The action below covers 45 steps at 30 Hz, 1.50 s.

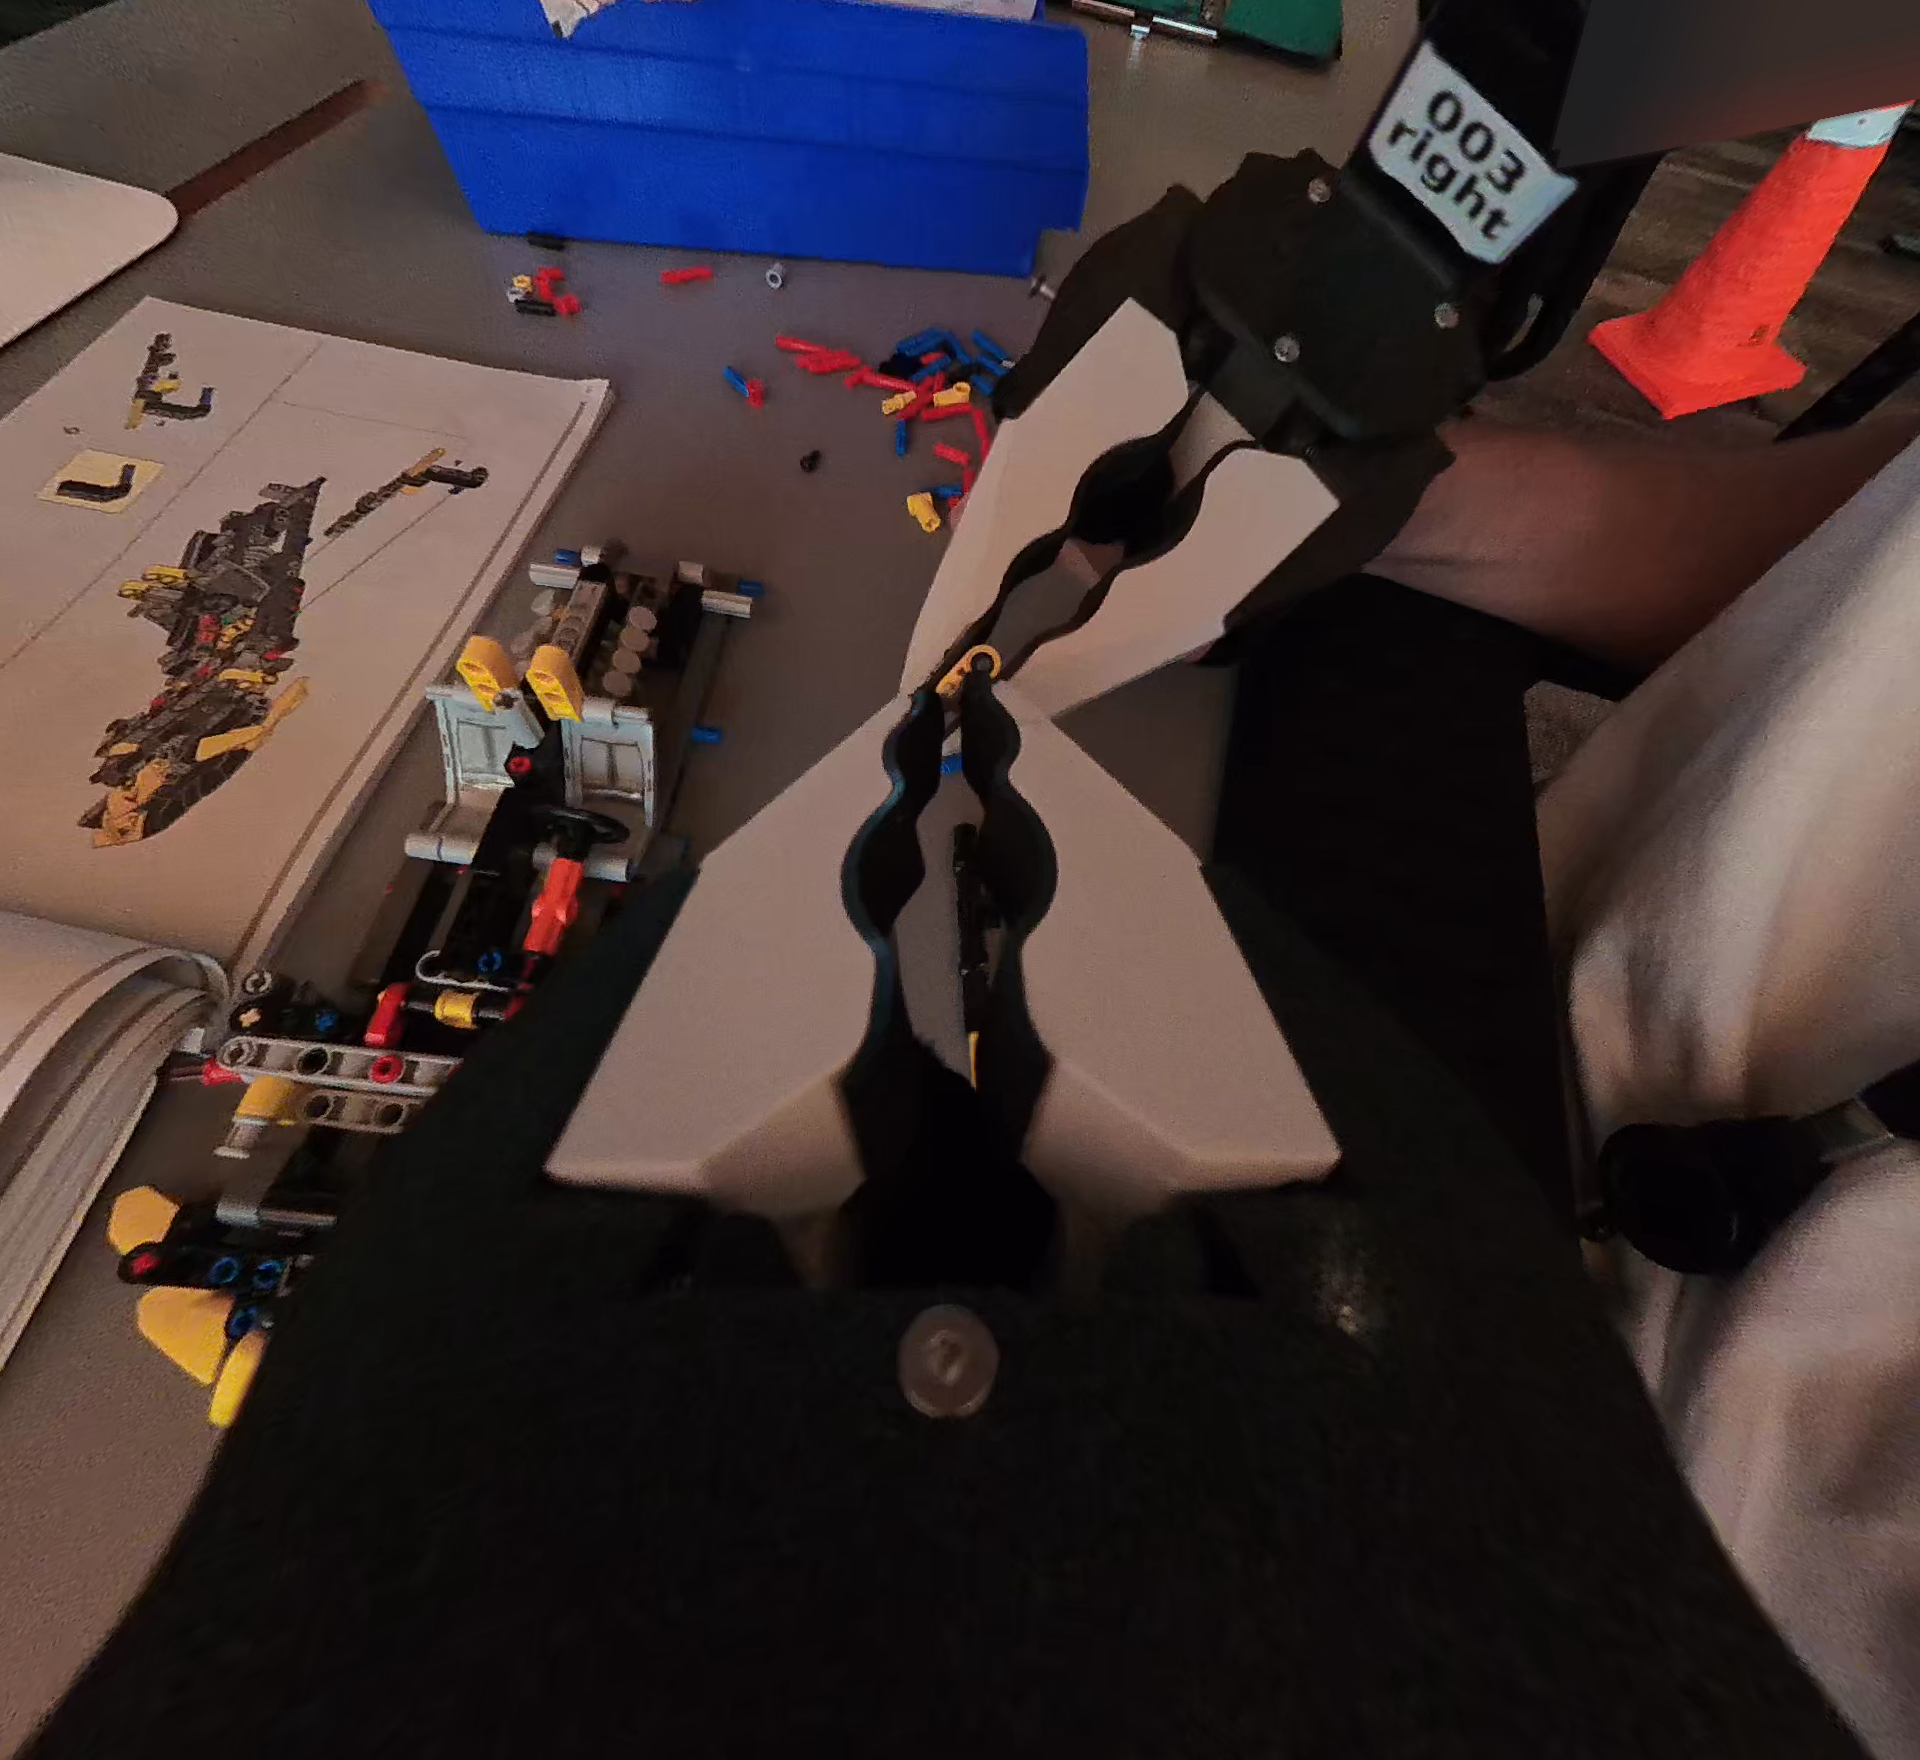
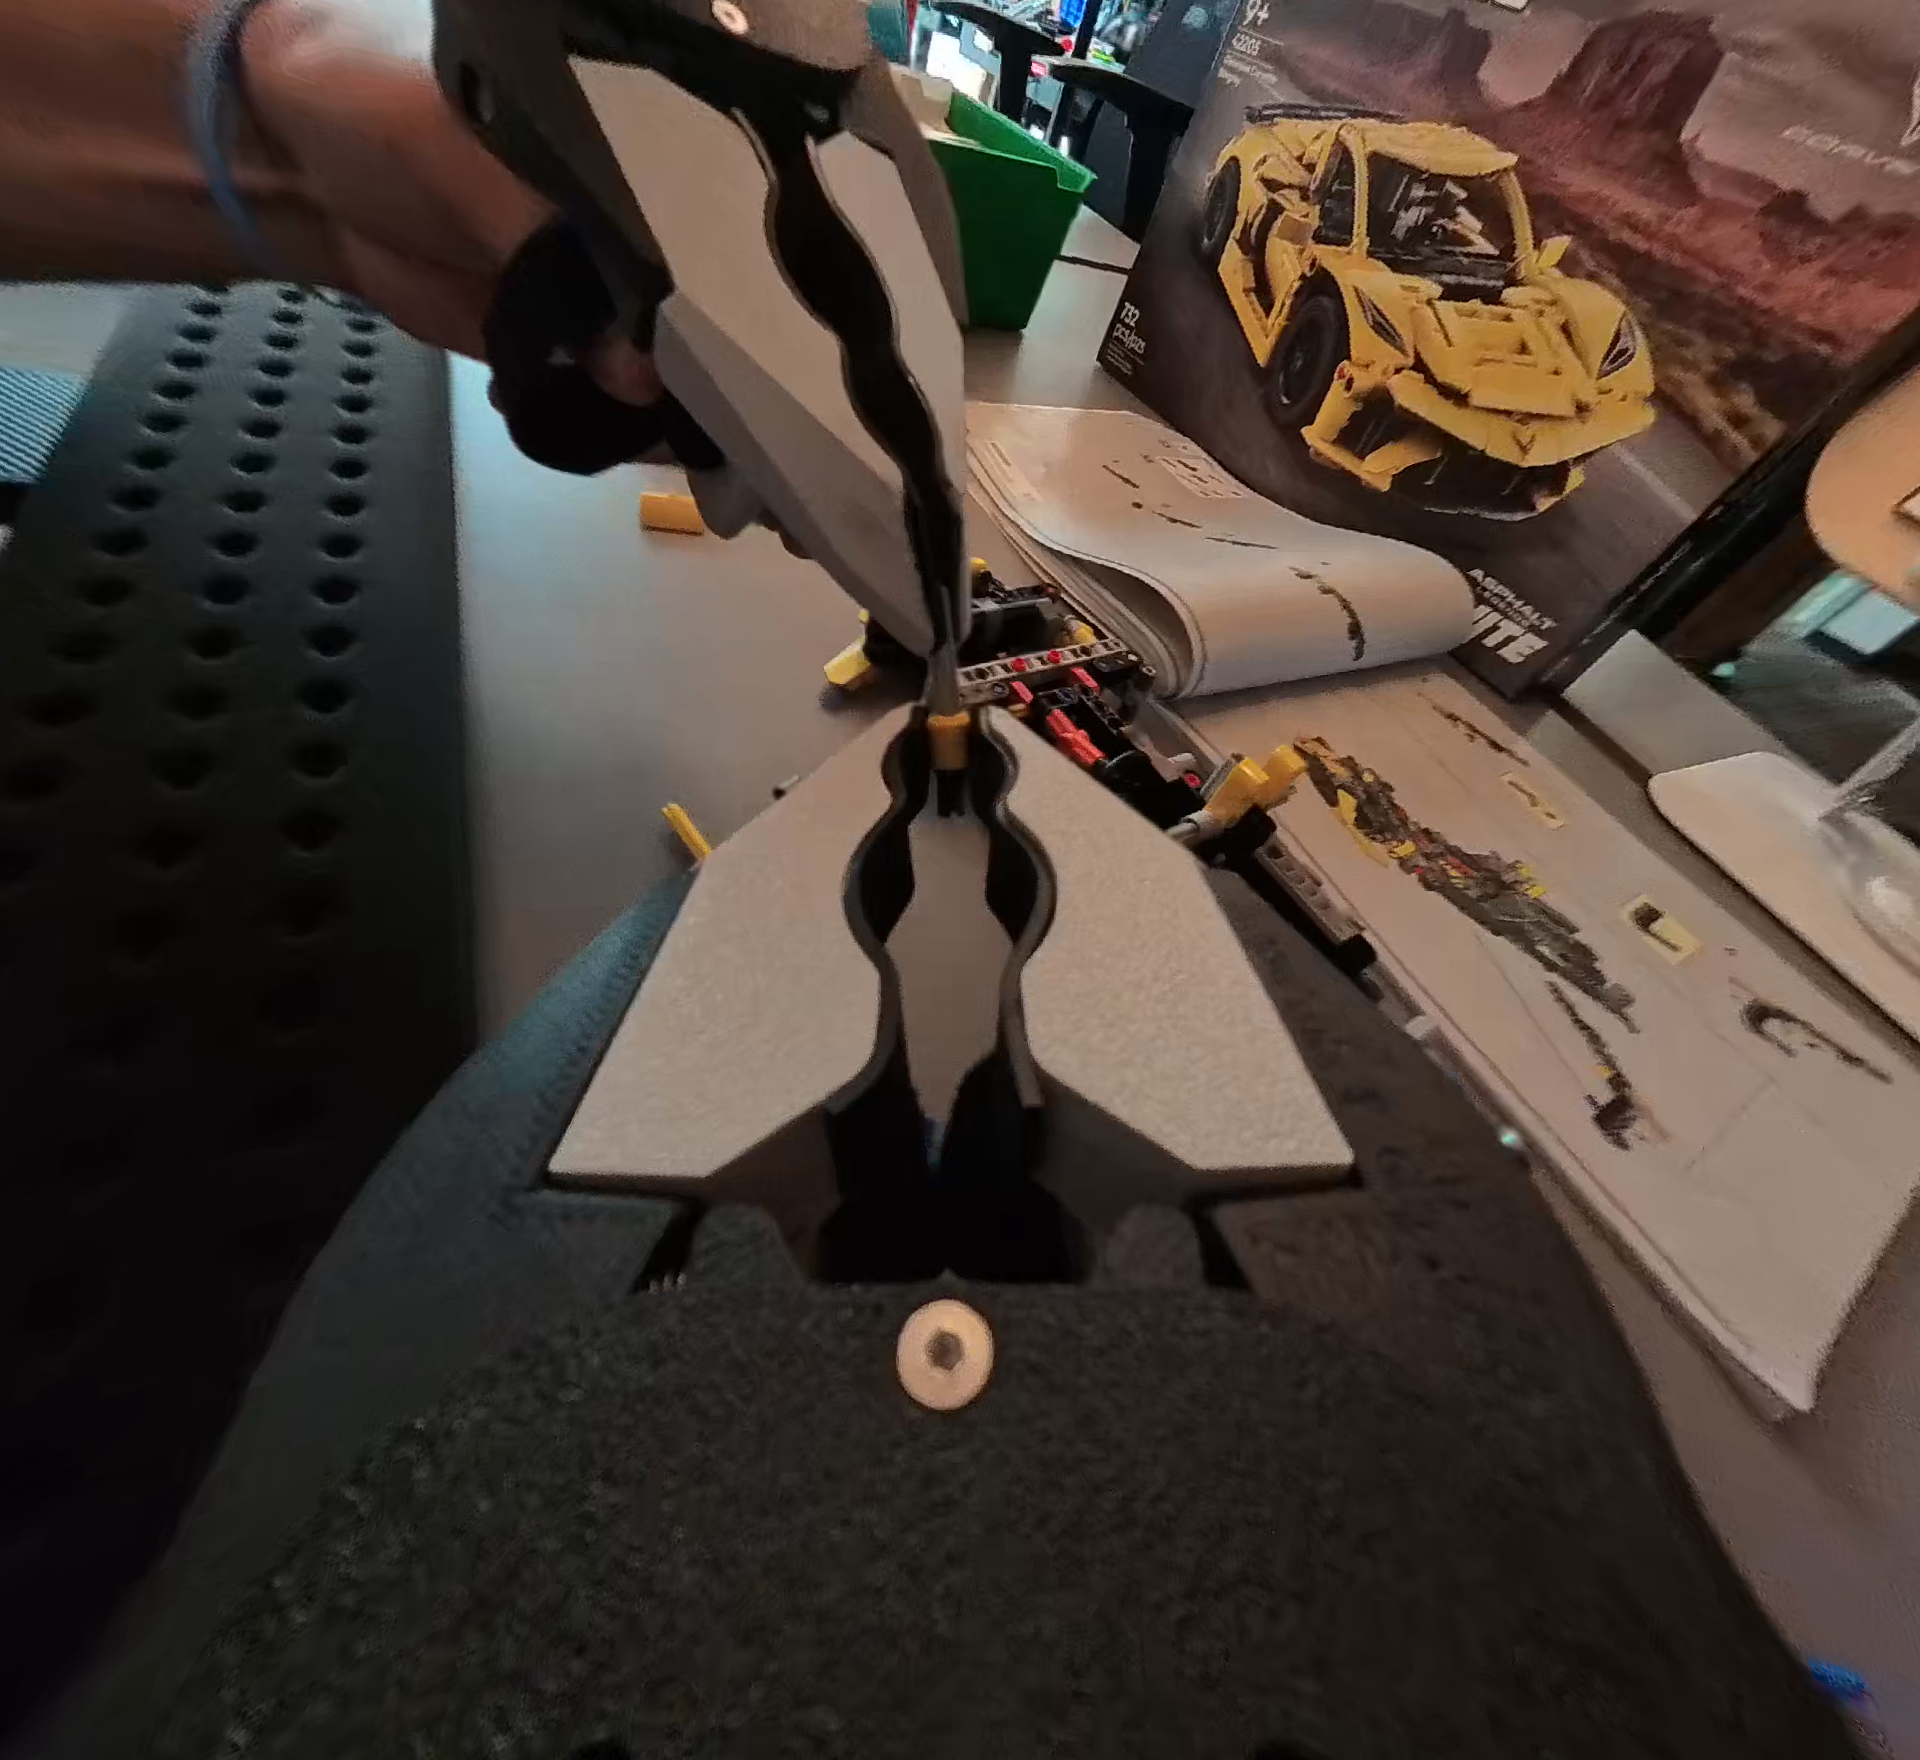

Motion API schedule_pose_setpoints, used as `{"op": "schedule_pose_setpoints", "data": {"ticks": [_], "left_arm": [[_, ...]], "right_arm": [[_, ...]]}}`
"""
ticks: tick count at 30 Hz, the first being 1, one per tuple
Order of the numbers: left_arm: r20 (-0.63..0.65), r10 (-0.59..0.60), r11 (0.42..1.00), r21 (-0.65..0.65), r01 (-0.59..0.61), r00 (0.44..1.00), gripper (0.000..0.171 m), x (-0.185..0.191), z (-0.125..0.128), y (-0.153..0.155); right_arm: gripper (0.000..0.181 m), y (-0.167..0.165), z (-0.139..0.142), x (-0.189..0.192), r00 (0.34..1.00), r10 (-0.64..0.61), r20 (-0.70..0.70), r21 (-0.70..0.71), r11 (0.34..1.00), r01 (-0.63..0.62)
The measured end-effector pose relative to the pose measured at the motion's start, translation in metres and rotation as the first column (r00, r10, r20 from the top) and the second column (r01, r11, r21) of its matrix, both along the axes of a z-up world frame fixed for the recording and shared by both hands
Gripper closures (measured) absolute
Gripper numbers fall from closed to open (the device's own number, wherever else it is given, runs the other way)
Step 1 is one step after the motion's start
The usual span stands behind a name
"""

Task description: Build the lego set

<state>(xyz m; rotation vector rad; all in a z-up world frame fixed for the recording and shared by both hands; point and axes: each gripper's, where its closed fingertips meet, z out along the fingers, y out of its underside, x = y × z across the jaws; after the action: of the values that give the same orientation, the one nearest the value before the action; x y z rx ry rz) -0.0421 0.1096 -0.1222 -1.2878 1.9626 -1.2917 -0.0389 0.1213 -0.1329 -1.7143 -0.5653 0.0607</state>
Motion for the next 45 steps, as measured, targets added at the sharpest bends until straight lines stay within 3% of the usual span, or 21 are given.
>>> {"op": "schedule_pose_setpoints", "data": {"ticks": [4,10,16,26,32,45], "left_arm": [[-0.033,-0.037,0.999,0.022,0.038,0.999,0.171,-0.004,-0.004,-0.001],[-0.023,-0.128,0.98,0.15,0.13,0.991,0.17,-0.009,-0.006,-0.004],[-0.041,-0.084,0.994,0.063,0.087,0.996,0.17,-0.003,-0.008,-0.003],[-0.063,-0.104,0.99,0.085,0.109,0.993,0.17,-0.006,-0.012,-0.003],[0.003,-0.06,0.996,0.063,0.06,0.998,0.17,0.002,0.001,-0.003],[0.017,-0.052,0.998,0.04,0.051,0.998,0.17,0.004,0.001,-0.006]], "right_arm": [[0.175,-0.001,-0.003,-0.003,0.999,0.014,0.036,-0.008,1.0,-0.014],[0.175,-0.006,-0.004,-0.009,0.992,0.082,-0.092,-0.06,0.994,-0.087],[0.175,-0.004,-0.005,-0.001,1.0,0.026,0.011,-0.034,0.999,-0.025],[0.175,-0.004,-0.01,-0.007,0.997,0.069,-0.038,-0.068,0.995,-0.072],[0.175,-0.003,0.002,-0.002,0.984,0.06,-0.165,-0.043,0.997,-0.068],[0.175,-0.003,0.002,-0.004,0.987,0.061,-0.147,-0.03,0.997,-0.066]]}}
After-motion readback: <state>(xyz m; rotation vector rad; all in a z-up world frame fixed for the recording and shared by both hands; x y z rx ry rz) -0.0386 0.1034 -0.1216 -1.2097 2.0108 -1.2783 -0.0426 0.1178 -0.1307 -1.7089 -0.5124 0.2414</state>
